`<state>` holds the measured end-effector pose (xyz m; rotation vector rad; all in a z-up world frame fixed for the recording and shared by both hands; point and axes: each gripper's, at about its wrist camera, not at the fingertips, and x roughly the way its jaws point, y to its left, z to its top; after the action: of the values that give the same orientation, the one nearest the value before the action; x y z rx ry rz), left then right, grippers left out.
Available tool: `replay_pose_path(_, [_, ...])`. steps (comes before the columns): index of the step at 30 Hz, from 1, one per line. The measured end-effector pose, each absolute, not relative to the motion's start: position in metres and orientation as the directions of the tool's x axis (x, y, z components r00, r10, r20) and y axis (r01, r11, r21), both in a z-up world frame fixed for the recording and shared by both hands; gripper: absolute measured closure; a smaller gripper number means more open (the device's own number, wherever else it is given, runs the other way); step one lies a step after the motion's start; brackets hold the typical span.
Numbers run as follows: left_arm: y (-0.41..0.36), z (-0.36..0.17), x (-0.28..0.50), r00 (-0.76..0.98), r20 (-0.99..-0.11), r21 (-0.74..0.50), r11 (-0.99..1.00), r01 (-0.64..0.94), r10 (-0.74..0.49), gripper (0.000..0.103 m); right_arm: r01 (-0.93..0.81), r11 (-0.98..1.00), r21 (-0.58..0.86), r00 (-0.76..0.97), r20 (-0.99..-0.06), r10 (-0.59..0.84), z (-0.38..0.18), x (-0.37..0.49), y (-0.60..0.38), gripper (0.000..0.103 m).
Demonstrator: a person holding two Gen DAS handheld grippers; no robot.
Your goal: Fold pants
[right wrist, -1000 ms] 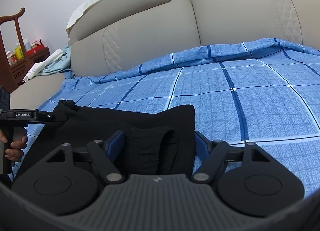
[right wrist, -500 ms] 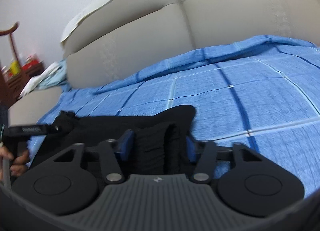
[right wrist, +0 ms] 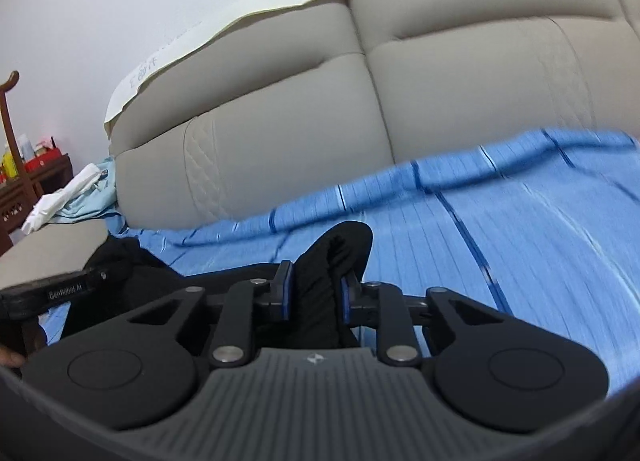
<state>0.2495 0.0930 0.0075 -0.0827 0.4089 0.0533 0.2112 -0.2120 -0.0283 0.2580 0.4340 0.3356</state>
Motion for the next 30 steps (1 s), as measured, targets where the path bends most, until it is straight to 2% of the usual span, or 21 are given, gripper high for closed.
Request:
replay_pose_path(4, [0.102, 0.007, 0.301, 0.904, -0.424, -0.059, 0.994, -0.095, 0.061, 0.089, -0.258, 0.919, 0.298, 0.846, -0.389, 0.364, -0.022, 0.26, -0.201, 0.076])
replay_pose_path(9, [0.107, -0.022, 0.343, 0.844, -0.529, -0.04, 0.991, -0.127, 0.087, 0.086, -0.231, 0.941, 0.249, 0.827, -0.46, 0.324, -0.04, 0.301, -0.187, 0.074])
replay_pose_path(14, [0.115, -0.04, 0.357, 0.793, -0.602, -0.05, 0.988, -0.148, 0.088, 0.074, -0.22, 0.958, 0.186, 0.818, -0.499, 0.285, -0.062, 0.308, -0.182, 0.067])
replay_pose_path(18, [0.122, -0.048, 0.361, 0.772, -0.631, -0.069, 0.985, -0.161, 0.082, 0.066, -0.21, 0.958, 0.197, 0.816, -0.505, 0.283, -0.065, 0.31, -0.184, 0.062])
replay_pose_path(20, [0.123, -0.051, 0.36, 0.765, -0.638, -0.073, 0.983, -0.169, 0.084, 0.059, -0.195, 0.959, 0.204, 0.813, -0.513, 0.275, -0.067, 0.312, -0.184, 0.055])
replay_pose_path(21, [0.124, -0.051, 0.361, 0.761, -0.643, -0.073, 0.981, -0.179, 0.09, 0.055, -0.175, 0.959, 0.223, 0.81, -0.522, 0.269, -0.069, 0.316, -0.186, 0.043])
replay_pose_path(23, [0.126, -0.051, 0.362, 0.746, -0.654, -0.059, 0.974, -0.218, 0.127, 0.034, -0.175, 0.945, 0.277, 0.799, -0.521, 0.3, -0.07, 0.321, -0.193, 0.038])
replay_pose_path(24, [0.128, -0.05, 0.362, 0.739, -0.659, -0.059, 0.97, -0.237, 0.14, 0.03, -0.179, 0.942, 0.285, 0.797, -0.519, 0.308, -0.069, 0.32, -0.194, 0.035])
replay_pose_path(25, [0.13, -0.048, 0.361, 0.732, -0.665, -0.065, 0.965, -0.252, 0.146, 0.023, -0.165, 0.949, 0.268, 0.8, -0.526, 0.287, -0.067, 0.318, -0.193, 0.027])
replay_pose_path(27, [0.134, -0.042, 0.352, 0.719, -0.679, -0.089, 0.955, -0.282, 0.149, 0.018, -0.121, 0.972, 0.203, 0.817, -0.536, 0.213, -0.059, 0.31, -0.19, 0.016])
replay_pose_path(30, [0.129, -0.031, 0.326, 0.734, -0.665, -0.08, 0.964, -0.254, 0.139, 0.012, -0.129, 0.972, 0.197, 0.849, -0.485, 0.211, -0.048, 0.281, -0.197, 0.011])
